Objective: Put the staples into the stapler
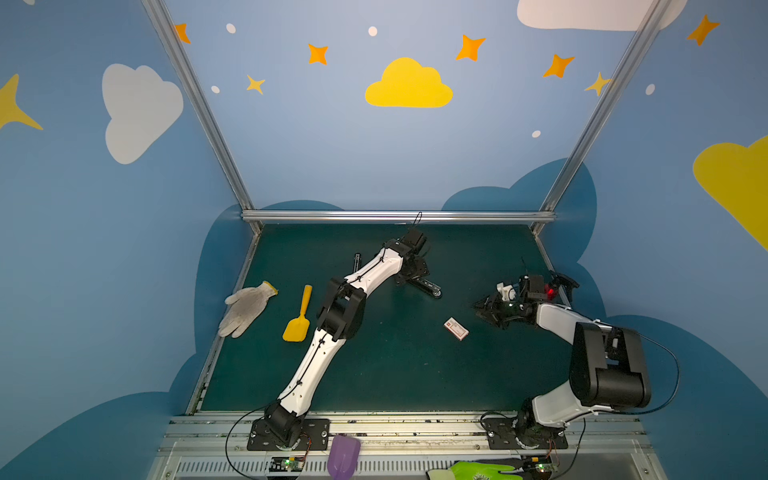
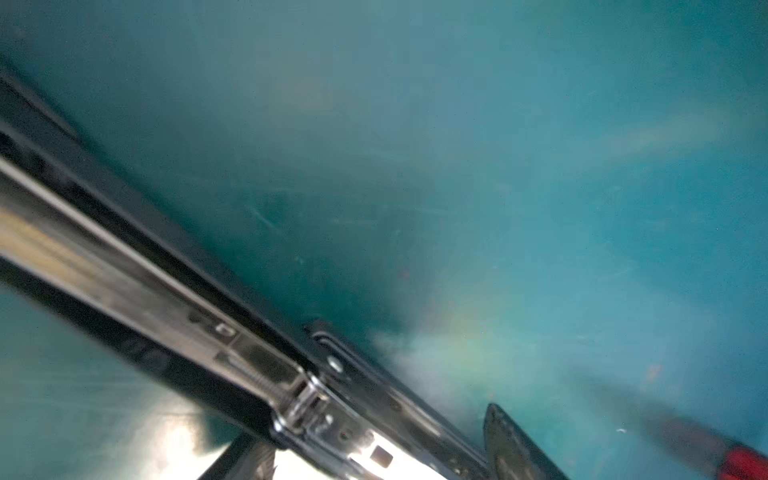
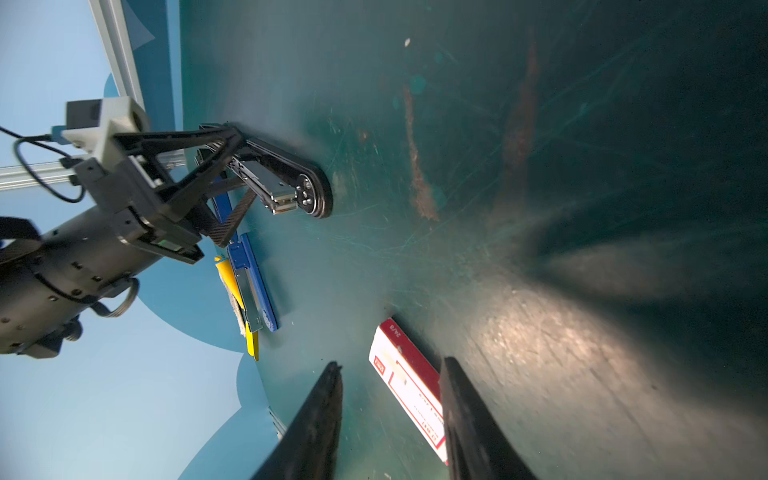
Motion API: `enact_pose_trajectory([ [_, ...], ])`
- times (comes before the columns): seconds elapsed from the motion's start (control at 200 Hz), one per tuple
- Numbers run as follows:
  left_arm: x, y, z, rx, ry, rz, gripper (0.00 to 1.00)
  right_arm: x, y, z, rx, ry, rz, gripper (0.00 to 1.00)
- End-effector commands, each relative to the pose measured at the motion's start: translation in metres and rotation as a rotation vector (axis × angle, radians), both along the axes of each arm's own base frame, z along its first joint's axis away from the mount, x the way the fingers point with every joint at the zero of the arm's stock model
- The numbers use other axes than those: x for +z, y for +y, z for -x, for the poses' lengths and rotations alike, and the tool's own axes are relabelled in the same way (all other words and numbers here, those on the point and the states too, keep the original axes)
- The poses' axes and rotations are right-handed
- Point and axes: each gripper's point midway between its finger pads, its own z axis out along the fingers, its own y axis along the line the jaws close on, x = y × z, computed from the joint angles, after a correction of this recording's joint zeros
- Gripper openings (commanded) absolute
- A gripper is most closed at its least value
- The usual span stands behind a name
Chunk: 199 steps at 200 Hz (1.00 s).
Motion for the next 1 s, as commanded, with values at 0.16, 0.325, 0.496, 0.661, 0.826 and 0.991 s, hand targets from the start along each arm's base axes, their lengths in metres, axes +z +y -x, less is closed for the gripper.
enact_pose_trajectory([
  [0.16,-0.031,0.011,0.036,-0.108,0.164,-0.124,0.4,0.006,-0.002,0.002,0.002,-0.026,-0.009,0.4],
  [0.325,-0.027,0.029,0.05,-0.28,0.167,-0.241,0.24,0.005,0.0,0.003,0.003,-0.024,-0.02,0.4],
  [0.496,-0.018,0.066,0.058,-0.394,0.169,-0.395,0.18,0.009,0.005,0.002,0.013,-0.028,-0.028,0.4],
  [0.661,-0.014,0.093,0.057,-0.411,0.14,-0.482,0.17,0.013,0.015,0.006,0.053,-0.033,-0.003,0.41],
  [0.826,-0.013,0.104,0.053,-0.366,0.125,-0.474,0.13,0.016,0.021,0.013,0.081,-0.04,0.032,0.42],
  [0.991,-0.013,0.092,0.045,-0.311,0.118,-0.397,0.14,0.018,0.026,0.018,0.098,-0.038,0.043,0.44],
])
